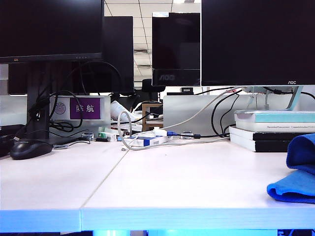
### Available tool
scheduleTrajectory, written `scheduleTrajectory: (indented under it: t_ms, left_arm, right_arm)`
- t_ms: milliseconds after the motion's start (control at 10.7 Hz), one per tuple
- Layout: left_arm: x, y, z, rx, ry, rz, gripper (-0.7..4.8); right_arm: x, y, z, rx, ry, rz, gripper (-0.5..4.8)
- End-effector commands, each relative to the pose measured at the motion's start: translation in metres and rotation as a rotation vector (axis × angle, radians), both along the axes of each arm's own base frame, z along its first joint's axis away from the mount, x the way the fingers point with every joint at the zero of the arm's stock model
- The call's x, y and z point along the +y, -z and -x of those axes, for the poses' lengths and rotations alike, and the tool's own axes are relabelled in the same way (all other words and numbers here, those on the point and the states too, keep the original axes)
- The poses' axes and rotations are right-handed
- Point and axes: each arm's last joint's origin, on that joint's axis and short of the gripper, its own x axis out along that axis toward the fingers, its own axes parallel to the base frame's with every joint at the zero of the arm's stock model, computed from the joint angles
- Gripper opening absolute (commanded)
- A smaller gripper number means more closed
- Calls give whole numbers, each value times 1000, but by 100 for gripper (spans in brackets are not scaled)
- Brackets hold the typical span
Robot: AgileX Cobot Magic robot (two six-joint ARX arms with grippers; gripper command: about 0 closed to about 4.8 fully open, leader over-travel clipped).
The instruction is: Wipe the table from left to right using the rag.
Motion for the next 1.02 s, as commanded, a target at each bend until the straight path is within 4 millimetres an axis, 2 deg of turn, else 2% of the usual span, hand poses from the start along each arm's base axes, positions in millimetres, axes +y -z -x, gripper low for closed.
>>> scheduleTrajectory:
  t_ms: [93, 279, 372, 465, 559, 1024]
  left_arm:
    - [0, 2, 0, 8, 3, 0, -5]
    - [0, 2, 0, 8, 3, 0, -5]
    - [0, 2, 0, 8, 3, -1, -5]
    - [0, 2, 0, 8, 3, 0, -5]
    - [0, 2, 0, 8, 3, 0, -5]
    - [0, 2, 0, 8, 3, 0, -5]
  right_arm:
    - [-3, 29, -18, -70, 57, 10, 13]
    - [-4, 68, -33, -91, 89, 14, 13]
    - [-4, 81, -33, -4, 88, 19, 13]
    - [-4, 82, -32, 12, 86, 22, 13]
    - [-4, 83, -32, 7, 66, 187, 13]
    - [-4, 82, -32, -2, 62, 188, 13]
